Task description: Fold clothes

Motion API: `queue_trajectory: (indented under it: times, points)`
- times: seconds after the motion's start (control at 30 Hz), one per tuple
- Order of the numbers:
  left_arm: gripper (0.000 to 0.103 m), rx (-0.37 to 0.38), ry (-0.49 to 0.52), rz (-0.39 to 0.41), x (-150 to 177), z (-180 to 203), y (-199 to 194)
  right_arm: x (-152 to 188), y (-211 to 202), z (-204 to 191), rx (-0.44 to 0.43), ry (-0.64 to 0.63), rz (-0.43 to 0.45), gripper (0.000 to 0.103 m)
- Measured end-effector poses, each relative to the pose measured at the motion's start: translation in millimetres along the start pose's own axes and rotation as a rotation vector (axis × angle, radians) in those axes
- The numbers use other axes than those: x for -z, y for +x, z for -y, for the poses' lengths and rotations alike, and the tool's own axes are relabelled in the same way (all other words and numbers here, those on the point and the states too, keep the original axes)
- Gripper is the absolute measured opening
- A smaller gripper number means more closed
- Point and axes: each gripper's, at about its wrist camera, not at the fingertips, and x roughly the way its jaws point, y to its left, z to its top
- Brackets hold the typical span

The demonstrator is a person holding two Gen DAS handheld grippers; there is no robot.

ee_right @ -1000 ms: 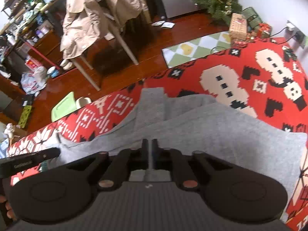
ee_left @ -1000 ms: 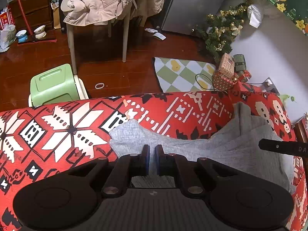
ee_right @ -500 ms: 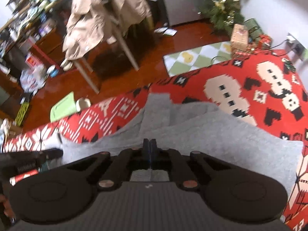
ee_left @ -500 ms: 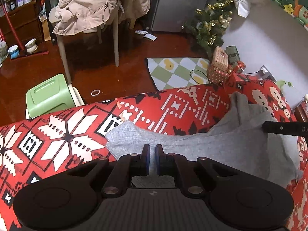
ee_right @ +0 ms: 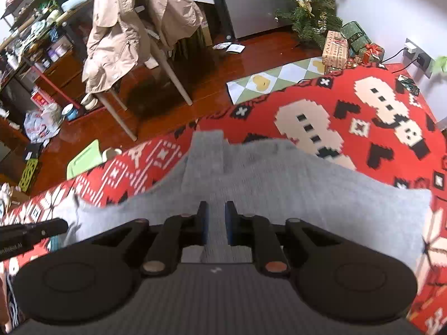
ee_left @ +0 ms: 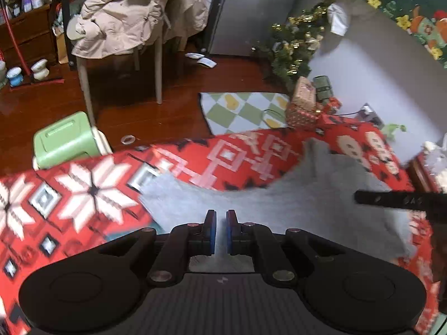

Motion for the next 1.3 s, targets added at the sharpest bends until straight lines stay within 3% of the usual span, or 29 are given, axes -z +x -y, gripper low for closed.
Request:
queue_trajectory:
  times: [0.23,0.37,0.5,0.6,0.7,0.83,0.93,1.13,1.3]
  points:
    - [0.006,0.104,0.071,-0.073,38.5,44.9,-2.4,49.9,-24.6,1.1,-0.066,0.030,-0.111,0.017]
    - [0.006,0.107,0.097,-0.104,54.6,56.0,5.1,66.5,-31.8,-4.5,-0.087,0.028,-0.100,0.017]
    - [0.006,0.087,0.102,-0.120,61.2,56.9,16.1,58.8,-21.2,-11.9,-0.097,0.012,-0.050,0.016]
    - [0.006,0.075,0.097,-0.131,64.7,54.0,19.9,50.3,-2.5,-13.7,-0.066,0.012,-0.040,0.002]
    - [0.006,0.071,0.097,-0.134,65.8,51.3,18.7,48.8,5.5,-9.4,-0.004,-0.009,-0.034,0.000]
    - [0.006,0.073,0.083,-0.125,63.8,52.9,14.7,50.0,-5.8,7.6,0.028,0.021,-0.027,0.000]
    - [0.006,0.080,0.072,-0.113,62.0,56.1,12.3,51.3,-22.6,19.5,-0.043,0.061,-0.015,0.009]
    - [0.006,0.089,0.063,-0.098,58.6,62.9,9.4,42.2,-16.6,-10.7,-0.128,-0.045,0.009,0.015]
    - [0.006,0.075,0.036,-0.084,54.1,59.3,11.3,35.0,3.6,-13.4,-0.082,-0.038,-0.016,0.009]
